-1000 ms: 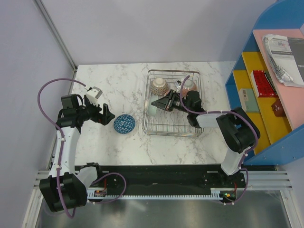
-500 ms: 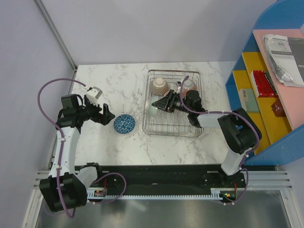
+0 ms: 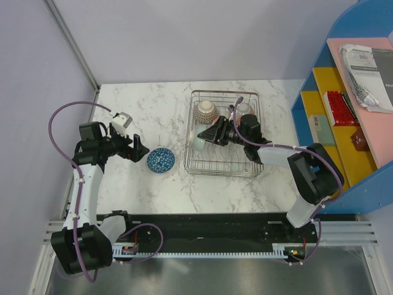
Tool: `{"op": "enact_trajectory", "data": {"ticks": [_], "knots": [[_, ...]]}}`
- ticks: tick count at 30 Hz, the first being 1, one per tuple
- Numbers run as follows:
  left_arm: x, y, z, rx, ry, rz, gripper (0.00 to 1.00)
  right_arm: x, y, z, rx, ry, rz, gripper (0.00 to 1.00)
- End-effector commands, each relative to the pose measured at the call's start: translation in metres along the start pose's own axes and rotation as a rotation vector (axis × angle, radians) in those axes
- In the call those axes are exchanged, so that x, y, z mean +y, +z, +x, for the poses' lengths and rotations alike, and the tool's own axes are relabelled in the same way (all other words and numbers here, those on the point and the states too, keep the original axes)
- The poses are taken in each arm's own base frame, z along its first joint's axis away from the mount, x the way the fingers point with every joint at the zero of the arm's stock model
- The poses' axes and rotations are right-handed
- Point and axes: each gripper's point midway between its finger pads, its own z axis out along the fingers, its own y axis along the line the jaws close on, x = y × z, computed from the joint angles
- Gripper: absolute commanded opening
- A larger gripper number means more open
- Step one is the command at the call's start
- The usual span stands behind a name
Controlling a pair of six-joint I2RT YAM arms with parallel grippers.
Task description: Load the bowls into the dish rack
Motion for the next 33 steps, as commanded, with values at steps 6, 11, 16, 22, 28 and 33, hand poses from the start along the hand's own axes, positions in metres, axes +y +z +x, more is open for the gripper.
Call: {"op": "enact_trajectory", "data": {"ticks": [6,11,16,22,28,33], "knots": [[-0.002,-0.004,-0.011,-0.042,0.057,0.012,1.0,-0.007,-0.003,-0.011,-0.028,-0.055,0.09,0.64],[-0.002,-0.004,-0.01,-0.039,0.055,0.014,1.0,-0.01,-0.005,-0.012,-0.03,-0.066,0.116,0.64],[-0.003,-0.004,-0.01,-0.042,0.056,0.017,1.0,-0.007,-0.007,-0.015,-0.038,-0.078,0.118,0.64],[-0.004,-0.004,-0.01,-0.041,0.057,0.021,1.0,-0.009,-0.007,-0.017,-0.042,-0.091,0.139,0.64],[-0.004,-0.004,-0.009,-0.036,0.055,0.025,1.0,-0.012,-0.007,-0.023,-0.045,-0.116,0.18,0.65],[0.005,0.004,0.0,0.0,0.05,0.018,1.0,-0.013,-0.006,-0.031,-0.013,-0.189,0.233,0.69]]}}
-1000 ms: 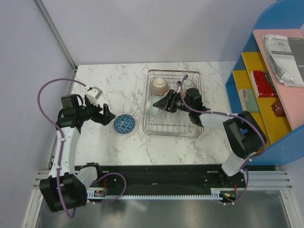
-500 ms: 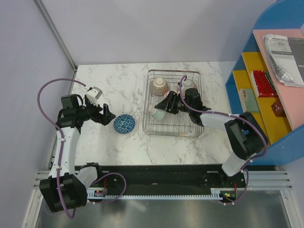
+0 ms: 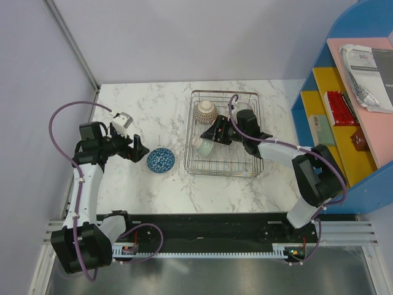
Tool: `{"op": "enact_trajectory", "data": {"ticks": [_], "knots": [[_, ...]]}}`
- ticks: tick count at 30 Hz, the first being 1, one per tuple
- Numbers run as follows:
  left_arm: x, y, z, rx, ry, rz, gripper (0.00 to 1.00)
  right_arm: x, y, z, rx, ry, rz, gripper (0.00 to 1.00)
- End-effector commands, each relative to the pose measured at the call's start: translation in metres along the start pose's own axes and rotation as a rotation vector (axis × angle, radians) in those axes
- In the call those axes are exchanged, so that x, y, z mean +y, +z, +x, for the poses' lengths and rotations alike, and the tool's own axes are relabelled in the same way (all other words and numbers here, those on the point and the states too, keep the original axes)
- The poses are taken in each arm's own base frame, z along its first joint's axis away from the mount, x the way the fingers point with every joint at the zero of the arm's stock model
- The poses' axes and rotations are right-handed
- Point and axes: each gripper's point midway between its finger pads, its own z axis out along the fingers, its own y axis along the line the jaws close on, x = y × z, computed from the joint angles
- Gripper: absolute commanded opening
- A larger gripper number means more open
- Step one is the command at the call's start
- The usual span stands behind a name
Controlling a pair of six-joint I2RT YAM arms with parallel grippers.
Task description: Load the bowls into the dish rack
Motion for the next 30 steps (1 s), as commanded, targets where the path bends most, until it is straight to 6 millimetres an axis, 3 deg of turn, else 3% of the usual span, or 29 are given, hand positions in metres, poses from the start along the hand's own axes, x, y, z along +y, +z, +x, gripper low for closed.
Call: {"op": "enact_trajectory", "data": {"ticks": [1,8,15,22,30], "knots": [[0.008,0.006,0.003,0.013,0.043,0.014,1.0,0.018,-0.005,-0.03,-0.045,-0.126,0.018,0.7],[0.043,0.038,0.049,0.158,-0.017,-0.022,1.0,0.011,-0.014,-0.044,-0.019,-0.219,0.148,0.73],[0.06,0.059,0.073,0.229,-0.047,-0.011,1.0,0.01,-0.02,-0.046,-0.005,-0.283,0.166,0.74],[0.062,0.076,0.101,0.305,-0.079,0.031,1.0,0.012,-0.022,-0.049,0.035,-0.37,0.17,0.74],[0.051,0.089,0.107,0.35,-0.038,0.053,1.0,0.024,-0.034,-0.063,0.003,-0.456,0.17,0.75]]}}
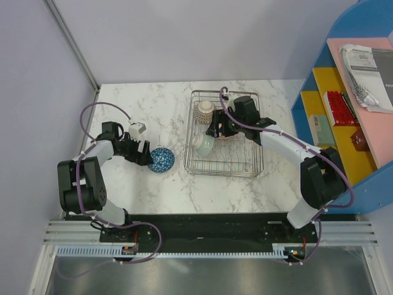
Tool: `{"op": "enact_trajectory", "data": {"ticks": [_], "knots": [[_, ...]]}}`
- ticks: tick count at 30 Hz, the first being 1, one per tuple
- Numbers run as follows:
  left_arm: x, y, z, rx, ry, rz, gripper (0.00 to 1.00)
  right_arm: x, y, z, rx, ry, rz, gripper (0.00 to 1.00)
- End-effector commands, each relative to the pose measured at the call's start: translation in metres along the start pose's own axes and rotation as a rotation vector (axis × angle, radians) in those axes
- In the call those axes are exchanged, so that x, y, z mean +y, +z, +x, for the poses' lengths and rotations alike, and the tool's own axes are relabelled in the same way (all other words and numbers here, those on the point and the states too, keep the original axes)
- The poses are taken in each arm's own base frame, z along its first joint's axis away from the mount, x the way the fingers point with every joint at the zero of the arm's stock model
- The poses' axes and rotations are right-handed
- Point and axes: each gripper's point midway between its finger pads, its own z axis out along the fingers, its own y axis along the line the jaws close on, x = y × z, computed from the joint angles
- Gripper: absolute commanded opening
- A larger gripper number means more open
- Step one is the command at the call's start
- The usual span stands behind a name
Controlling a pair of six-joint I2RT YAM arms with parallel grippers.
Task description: Load the bowls into the dish rack
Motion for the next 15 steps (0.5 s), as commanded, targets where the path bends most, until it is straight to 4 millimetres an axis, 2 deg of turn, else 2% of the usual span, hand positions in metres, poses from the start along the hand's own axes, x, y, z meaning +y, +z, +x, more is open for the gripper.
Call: {"op": "enact_trajectory", "data": {"ticks": [1,6,7,9,11,12,15], "knots": [[0.005,0.005,-0.015,-0.008,0.103,-0.03,1.0,0.014,-0.023,-0.037,-0.095,-0.096,-0.008,0.75],[-0.006,0.01,-0.015,0.01,0.129,-0.019,0.99,0.017,-0.037,-0.054,-0.138,-0.15,0.017,0.75],[-0.008,0.01,-0.016,0.008,0.133,-0.017,0.97,0.015,-0.039,-0.053,-0.128,-0.179,0.028,0.75],[-0.011,0.01,-0.017,0.004,0.136,-0.008,0.88,0.013,-0.046,-0.065,-0.151,-0.216,0.063,0.76],[-0.014,0.01,-0.018,0.006,0.136,-0.003,0.85,0.012,-0.056,-0.074,-0.159,-0.277,0.09,0.76],[-0.016,0.009,-0.019,0.003,0.139,0.001,0.86,0.012,-0.058,-0.076,-0.161,-0.307,0.092,0.76],[-0.021,0.002,-0.028,-0.029,0.139,0.003,1.0,0.023,-0.062,-0.078,-0.122,-0.447,0.051,0.76]]}}
